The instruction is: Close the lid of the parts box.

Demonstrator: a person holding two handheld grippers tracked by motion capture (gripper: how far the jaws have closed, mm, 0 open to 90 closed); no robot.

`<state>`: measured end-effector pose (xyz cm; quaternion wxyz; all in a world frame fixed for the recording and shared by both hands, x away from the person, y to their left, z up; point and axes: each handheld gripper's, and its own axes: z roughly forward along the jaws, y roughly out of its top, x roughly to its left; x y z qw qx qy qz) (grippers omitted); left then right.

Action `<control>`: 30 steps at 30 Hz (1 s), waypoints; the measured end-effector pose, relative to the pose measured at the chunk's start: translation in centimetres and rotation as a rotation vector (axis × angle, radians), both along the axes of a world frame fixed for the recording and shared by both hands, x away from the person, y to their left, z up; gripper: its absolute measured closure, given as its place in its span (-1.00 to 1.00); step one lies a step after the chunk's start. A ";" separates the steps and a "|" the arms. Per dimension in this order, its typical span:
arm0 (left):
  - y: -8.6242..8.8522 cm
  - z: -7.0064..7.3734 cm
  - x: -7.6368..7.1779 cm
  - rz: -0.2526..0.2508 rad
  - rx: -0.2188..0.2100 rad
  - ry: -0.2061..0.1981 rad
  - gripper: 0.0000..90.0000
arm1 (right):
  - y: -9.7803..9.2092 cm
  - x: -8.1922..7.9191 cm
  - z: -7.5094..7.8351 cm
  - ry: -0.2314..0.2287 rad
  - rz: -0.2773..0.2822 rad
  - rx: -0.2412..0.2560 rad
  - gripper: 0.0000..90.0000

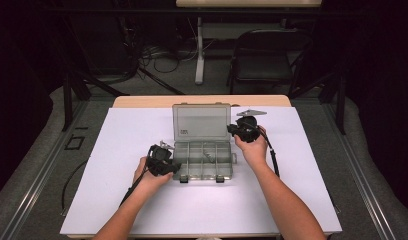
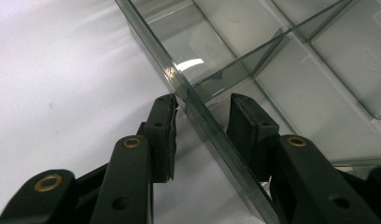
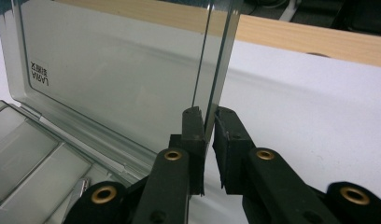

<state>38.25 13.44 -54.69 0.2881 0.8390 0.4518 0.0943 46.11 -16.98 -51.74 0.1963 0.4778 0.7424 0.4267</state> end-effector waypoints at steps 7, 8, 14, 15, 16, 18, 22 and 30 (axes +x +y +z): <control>0.0 0.0 0.0 0.001 0.000 0.000 0.38 | 0.0 -0.4 -0.1 -0.034 0.003 -0.004 0.85; 0.0 0.0 0.0 0.002 -0.001 -0.002 0.38 | 0.0 -0.4 -0.2 -0.038 0.002 -0.001 0.85; 0.0 0.0 0.0 -0.006 -0.006 0.003 0.30 | 0.0 -0.4 -0.3 -0.038 -0.002 0.007 0.85; 0.0 0.0 0.1 -0.009 -0.013 0.008 0.29 | 0.0 -0.5 -0.3 -0.038 -0.002 0.006 0.85; 0.0 0.0 0.1 -0.009 -0.013 0.008 0.27 | 0.0 -0.5 -0.3 -0.038 -0.002 0.006 0.85; 0.1 0.0 0.1 -0.015 -0.023 0.017 0.27 | -0.1 -0.5 -0.3 -0.042 -0.001 0.007 0.85; 0.4 0.1 0.4 -0.021 -0.054 0.041 0.18 | -0.1 -0.5 -0.4 -0.047 -0.003 0.013 0.85; 0.8 1.1 0.4 -0.037 -0.092 0.047 -0.05 | -0.1 -0.6 -0.5 -0.055 -0.001 0.015 0.85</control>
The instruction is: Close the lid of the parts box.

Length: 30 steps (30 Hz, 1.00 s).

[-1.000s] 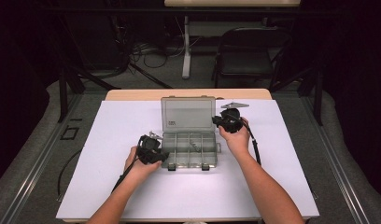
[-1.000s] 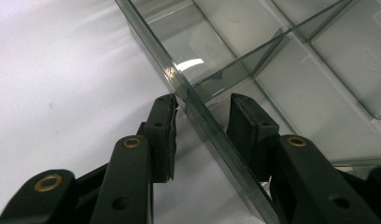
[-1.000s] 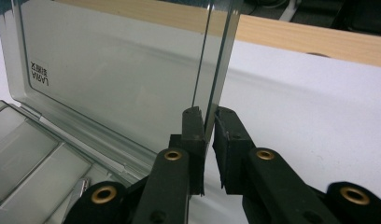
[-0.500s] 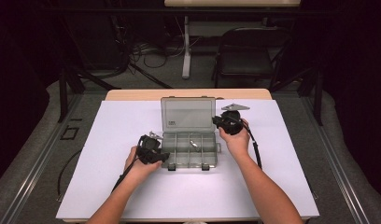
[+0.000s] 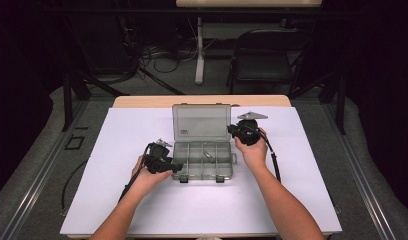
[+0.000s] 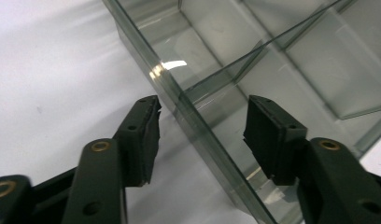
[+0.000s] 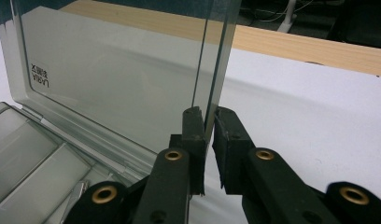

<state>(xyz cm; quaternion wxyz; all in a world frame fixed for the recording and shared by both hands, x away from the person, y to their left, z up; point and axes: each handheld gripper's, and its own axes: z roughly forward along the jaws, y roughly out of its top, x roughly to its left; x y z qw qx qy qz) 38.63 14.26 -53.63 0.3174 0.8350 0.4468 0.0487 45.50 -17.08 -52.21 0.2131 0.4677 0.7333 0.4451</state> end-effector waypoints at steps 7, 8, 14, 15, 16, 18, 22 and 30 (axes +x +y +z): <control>0.6 0.8 0.1 0.001 -0.036 -0.065 -0.26 | 0.0 0.0 -0.1 -0.001 -0.005 0.005 0.86; 0.7 1.0 0.1 0.000 -0.040 -0.081 -0.29 | 0.0 0.0 -0.1 -0.001 -0.005 0.006 0.86; 1.5 2.1 0.7 0.020 -0.094 -0.121 -0.31 | -0.1 0.0 -0.2 -0.007 -0.004 0.013 0.86; 1.6 2.3 0.8 0.023 -0.095 -0.129 -0.31 | -0.1 0.0 -0.2 -0.008 -0.001 0.013 0.86; 1.7 2.5 0.9 0.028 -0.110 -0.158 -0.31 | -0.1 -0.1 -0.2 -0.009 0.000 0.014 0.86; 1.7 2.5 1.0 0.034 -0.118 -0.156 -0.32 | -0.1 -0.1 -0.2 -0.011 -0.001 0.013 0.86; 1.7 2.5 1.6 0.054 -0.106 -0.196 -0.43 | 0.0 0.0 -0.2 -0.019 -0.004 0.020 0.86; 2.1 3.8 2.9 0.066 -0.147 -0.199 -0.69 | 0.0 0.0 -0.3 -0.021 -0.005 0.022 0.86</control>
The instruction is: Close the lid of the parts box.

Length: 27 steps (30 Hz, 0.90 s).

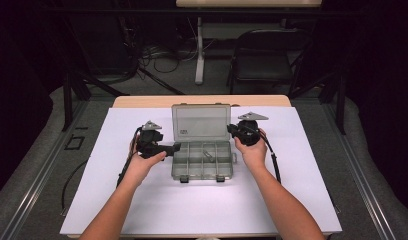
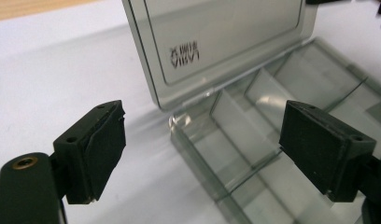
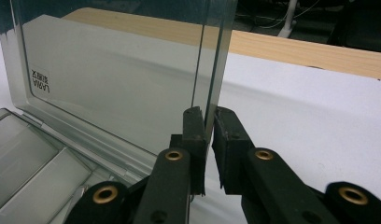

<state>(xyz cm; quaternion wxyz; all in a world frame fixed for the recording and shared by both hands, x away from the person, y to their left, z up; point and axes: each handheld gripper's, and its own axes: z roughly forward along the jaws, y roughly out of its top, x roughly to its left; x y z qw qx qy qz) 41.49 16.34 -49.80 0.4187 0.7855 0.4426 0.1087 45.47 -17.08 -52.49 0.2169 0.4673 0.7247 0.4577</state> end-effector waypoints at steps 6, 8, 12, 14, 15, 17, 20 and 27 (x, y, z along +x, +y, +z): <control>-0.1 1.1 0.9 0.007 -0.026 -0.019 -0.88 | 0.0 0.0 0.0 -0.002 -0.001 -0.003 0.86; -0.2 1.5 1.4 0.006 -0.035 -0.031 -0.97 | 0.0 0.0 0.0 -0.006 0.001 -0.005 0.86; -0.5 2.3 2.5 0.023 -0.049 -0.052 -0.98 | 0.0 0.0 -0.1 -0.010 0.000 -0.004 0.86; -0.7 2.7 2.9 0.025 -0.040 -0.066 -0.99 | 0.0 -0.1 -0.1 -0.010 -0.002 -0.002 0.86; -0.8 2.9 3.2 0.031 -0.032 -0.071 -0.99 | 0.0 -0.1 -0.1 -0.011 -0.003 0.000 0.86; -0.9 3.2 3.6 0.033 -0.024 -0.075 -0.98 | 0.0 -0.1 -0.1 -0.013 -0.002 0.000 0.87; -1.0 3.6 4.4 0.054 -0.028 -0.079 -0.98 | 0.0 -0.1 -0.1 -0.013 -0.002 0.000 0.87; -0.8 3.6 6.1 0.113 -0.006 -0.084 -0.79 | 0.1 -0.2 -0.1 -0.016 -0.003 -0.004 0.87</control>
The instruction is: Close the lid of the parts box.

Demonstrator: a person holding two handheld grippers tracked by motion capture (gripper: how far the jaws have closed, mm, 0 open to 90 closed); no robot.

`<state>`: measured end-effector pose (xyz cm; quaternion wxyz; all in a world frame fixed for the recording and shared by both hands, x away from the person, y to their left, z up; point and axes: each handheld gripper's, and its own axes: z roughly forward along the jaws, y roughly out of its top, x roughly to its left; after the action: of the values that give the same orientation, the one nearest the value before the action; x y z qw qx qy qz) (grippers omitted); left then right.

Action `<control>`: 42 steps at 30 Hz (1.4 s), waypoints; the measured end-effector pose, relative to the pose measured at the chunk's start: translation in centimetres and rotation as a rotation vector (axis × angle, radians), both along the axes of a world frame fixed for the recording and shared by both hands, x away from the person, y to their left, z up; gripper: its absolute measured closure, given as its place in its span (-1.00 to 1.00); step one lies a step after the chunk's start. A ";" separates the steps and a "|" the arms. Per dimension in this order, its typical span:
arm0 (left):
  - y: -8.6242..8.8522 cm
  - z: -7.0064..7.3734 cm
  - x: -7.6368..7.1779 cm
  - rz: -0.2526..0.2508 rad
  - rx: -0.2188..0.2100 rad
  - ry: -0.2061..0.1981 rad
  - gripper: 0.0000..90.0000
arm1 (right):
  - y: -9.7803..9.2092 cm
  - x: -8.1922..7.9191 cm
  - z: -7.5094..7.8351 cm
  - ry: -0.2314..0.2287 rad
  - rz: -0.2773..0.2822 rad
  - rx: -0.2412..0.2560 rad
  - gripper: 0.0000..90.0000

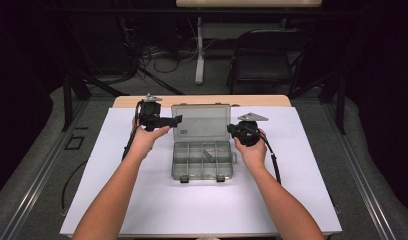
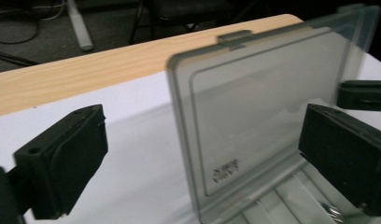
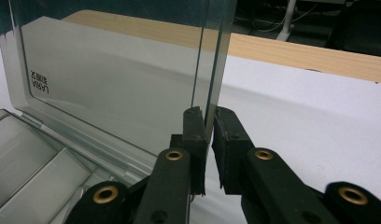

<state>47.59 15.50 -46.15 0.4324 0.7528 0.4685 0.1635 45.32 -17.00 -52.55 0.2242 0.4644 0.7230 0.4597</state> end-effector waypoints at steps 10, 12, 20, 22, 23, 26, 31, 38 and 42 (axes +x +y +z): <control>0.5 -0.6 0.9 0.065 0.015 -0.005 -0.23 | 0.0 0.0 0.0 -0.003 0.002 0.002 0.87; 0.4 -0.7 0.9 0.074 0.014 0.004 -0.07 | 0.0 0.0 -0.1 -0.005 0.003 0.002 0.87; 0.0 -0.8 0.9 0.097 -0.009 0.018 0.51 | -0.1 0.0 -0.1 -0.003 0.001 0.004 0.87; -0.2 -0.8 0.8 0.100 -0.015 0.013 0.57 | -0.1 -0.1 -0.1 -0.003 0.001 0.004 0.87; -0.3 -0.8 0.8 0.102 -0.017 0.006 0.61 | -0.1 0.0 -0.1 -0.006 0.000 0.007 0.87; -0.6 -0.8 0.8 0.104 -0.017 0.006 0.76 | -0.1 -0.1 -0.2 -0.007 0.001 0.009 0.87; -0.9 -0.7 0.6 0.116 -0.025 0.009 0.88 | -0.1 -0.1 -0.2 -0.009 0.000 0.009 0.87; -0.9 -0.6 0.5 0.132 -0.047 0.022 0.90 | -0.1 -0.1 -0.2 -0.006 -0.002 0.012 0.87; -0.9 -0.6 0.4 0.135 -0.047 0.024 0.90 | -0.1 -0.1 -0.2 -0.008 -0.002 0.010 0.87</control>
<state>48.01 14.60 -46.75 0.4322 0.7111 0.5270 0.1724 45.23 -17.05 -52.75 0.2251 0.4643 0.7193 0.4651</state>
